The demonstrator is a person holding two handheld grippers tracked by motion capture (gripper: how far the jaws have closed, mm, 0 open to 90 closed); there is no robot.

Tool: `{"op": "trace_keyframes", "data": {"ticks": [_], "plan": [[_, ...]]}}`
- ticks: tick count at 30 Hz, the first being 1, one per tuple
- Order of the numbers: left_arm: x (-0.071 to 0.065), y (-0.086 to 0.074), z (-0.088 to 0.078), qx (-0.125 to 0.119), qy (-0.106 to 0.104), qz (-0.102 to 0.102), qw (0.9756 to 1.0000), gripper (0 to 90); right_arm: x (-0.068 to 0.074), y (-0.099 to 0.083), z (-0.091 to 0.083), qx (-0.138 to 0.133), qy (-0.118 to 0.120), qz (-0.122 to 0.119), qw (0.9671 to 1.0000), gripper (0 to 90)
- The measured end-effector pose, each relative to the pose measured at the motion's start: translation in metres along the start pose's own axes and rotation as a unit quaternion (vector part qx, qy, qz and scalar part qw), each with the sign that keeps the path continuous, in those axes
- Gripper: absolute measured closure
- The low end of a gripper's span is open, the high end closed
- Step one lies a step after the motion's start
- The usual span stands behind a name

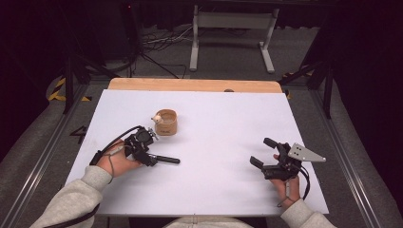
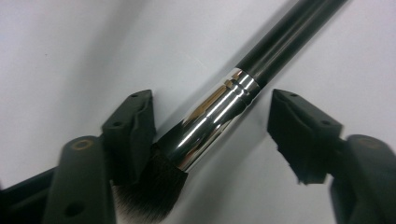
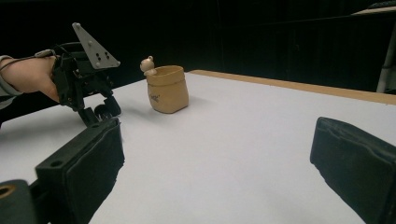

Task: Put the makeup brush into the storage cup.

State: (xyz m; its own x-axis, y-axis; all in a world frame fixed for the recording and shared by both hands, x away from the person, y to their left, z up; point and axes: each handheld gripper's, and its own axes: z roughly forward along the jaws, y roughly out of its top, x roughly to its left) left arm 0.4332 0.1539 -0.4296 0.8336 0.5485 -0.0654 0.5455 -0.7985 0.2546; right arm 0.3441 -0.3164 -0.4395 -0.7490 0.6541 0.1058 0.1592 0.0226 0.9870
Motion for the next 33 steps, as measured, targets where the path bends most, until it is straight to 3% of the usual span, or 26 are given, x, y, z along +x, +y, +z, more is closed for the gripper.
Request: {"op": "trace_keyframes", "data": {"ticks": [10, 17, 25, 32, 33], "plan": [[-0.001, 0.001, -0.002, 0.012, 0.02, 0.018, 0.9996, 54.0, 0.0, 0.0, 0.0, 0.001, 0.001, 0.001, 1.0, 3.2], [-0.004, 0.0, -0.004, 0.022, 0.022, 0.035, 0.9989, 67.1, -0.001, 0.0, 0.0, 0.002, 0.002, 0.004, 1.0, 3.4], [-0.006, 0.002, -0.006, 0.034, 0.024, 0.061, 0.9973, 69.9, 0.001, -0.001, 0.003, 0.017, 0.021, 0.006, 0.9996, 9.1], [-0.012, 0.006, -0.016, 0.03, 0.02, 0.074, 0.9966, 70.0, 0.004, 0.002, 0.004, 0.023, 0.02, -0.015, 0.9994, 6.6], [-0.013, 0.007, -0.018, 0.028, 0.019, 0.076, 0.9966, 70.0, 0.006, 0.005, 0.005, 0.025, 0.02, -0.033, 0.9989, 6.5]]}}
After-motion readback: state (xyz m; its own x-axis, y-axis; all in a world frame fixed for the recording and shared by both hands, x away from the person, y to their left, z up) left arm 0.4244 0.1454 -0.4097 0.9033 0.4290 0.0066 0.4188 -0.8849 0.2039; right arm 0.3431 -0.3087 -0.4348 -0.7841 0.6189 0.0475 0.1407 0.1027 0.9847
